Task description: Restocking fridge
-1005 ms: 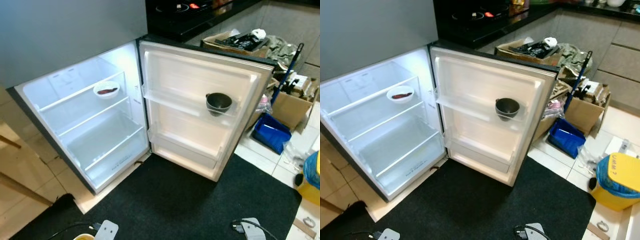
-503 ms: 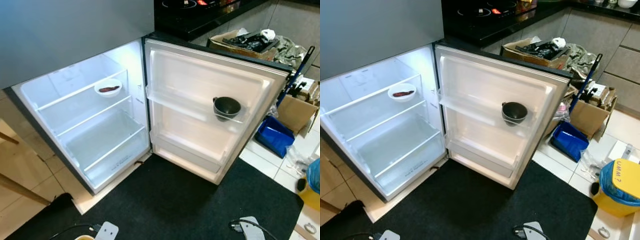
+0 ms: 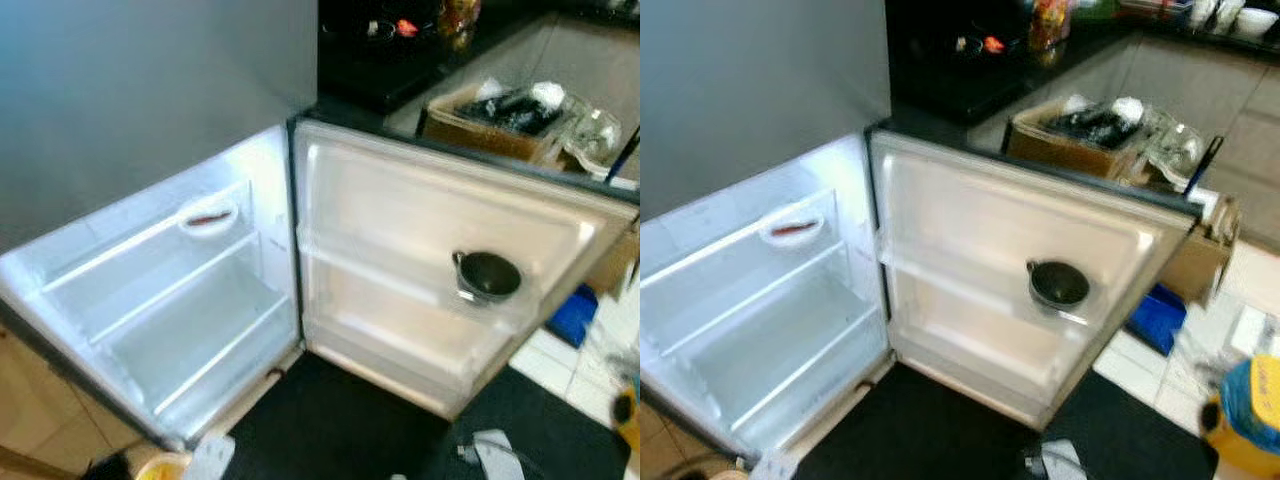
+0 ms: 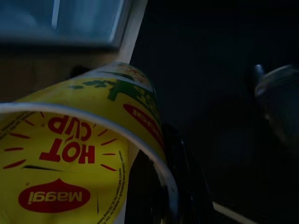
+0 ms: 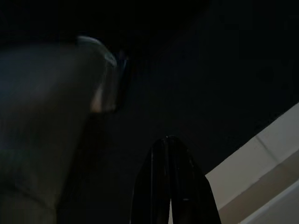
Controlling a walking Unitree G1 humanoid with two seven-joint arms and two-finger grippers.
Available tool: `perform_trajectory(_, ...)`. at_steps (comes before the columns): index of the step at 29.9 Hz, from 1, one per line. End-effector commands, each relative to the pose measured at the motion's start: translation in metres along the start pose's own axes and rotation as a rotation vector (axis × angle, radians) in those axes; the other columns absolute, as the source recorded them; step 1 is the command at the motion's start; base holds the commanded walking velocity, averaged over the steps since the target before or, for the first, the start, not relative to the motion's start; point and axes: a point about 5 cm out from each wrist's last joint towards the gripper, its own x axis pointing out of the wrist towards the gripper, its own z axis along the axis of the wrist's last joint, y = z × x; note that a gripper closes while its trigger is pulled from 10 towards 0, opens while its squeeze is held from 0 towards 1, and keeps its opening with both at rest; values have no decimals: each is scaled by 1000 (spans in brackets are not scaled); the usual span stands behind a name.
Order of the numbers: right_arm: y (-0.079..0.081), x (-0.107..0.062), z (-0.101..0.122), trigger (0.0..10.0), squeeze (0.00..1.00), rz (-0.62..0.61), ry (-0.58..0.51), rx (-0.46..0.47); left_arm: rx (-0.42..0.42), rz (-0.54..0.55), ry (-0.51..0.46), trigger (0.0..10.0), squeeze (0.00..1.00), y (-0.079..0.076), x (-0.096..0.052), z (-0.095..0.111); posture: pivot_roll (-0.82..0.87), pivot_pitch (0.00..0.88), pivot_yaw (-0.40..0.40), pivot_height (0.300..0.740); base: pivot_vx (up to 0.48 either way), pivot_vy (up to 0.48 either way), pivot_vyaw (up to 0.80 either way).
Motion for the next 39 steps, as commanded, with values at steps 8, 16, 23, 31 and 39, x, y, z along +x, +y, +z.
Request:
perform_trajectory(8,-3,0,6,10000,0,-10,-17,-4,-15,-19,8,10000,0,-5,0,-3,-66,34,-23,740,0,0,-487)
perform_trajectory(16,-3,0,7,10000,0,-10,-25,8,-16,-35,7,10000,0,-8,0,-2,-68,39,-24,740,0,-233,0)
perform_trajectory(23,-3,0,7,10000,0,-8,-24,9,-20,-38,8,10000,0,-8,0,-3,-68,40,-25,740,0,-452,0)
perform_trajectory(31,-2,0,6,10000,0,-6,-23,9,-22,-38,10,10000,0,-8,0,-4,-70,40,-24,740,0,-443,0)
perform_trajectory(39,-3,0,9,10000,0,0,-36,10,-16,-22,-8,10000,0,-7,0,-1,-70,42,-26,740,0,0,0)
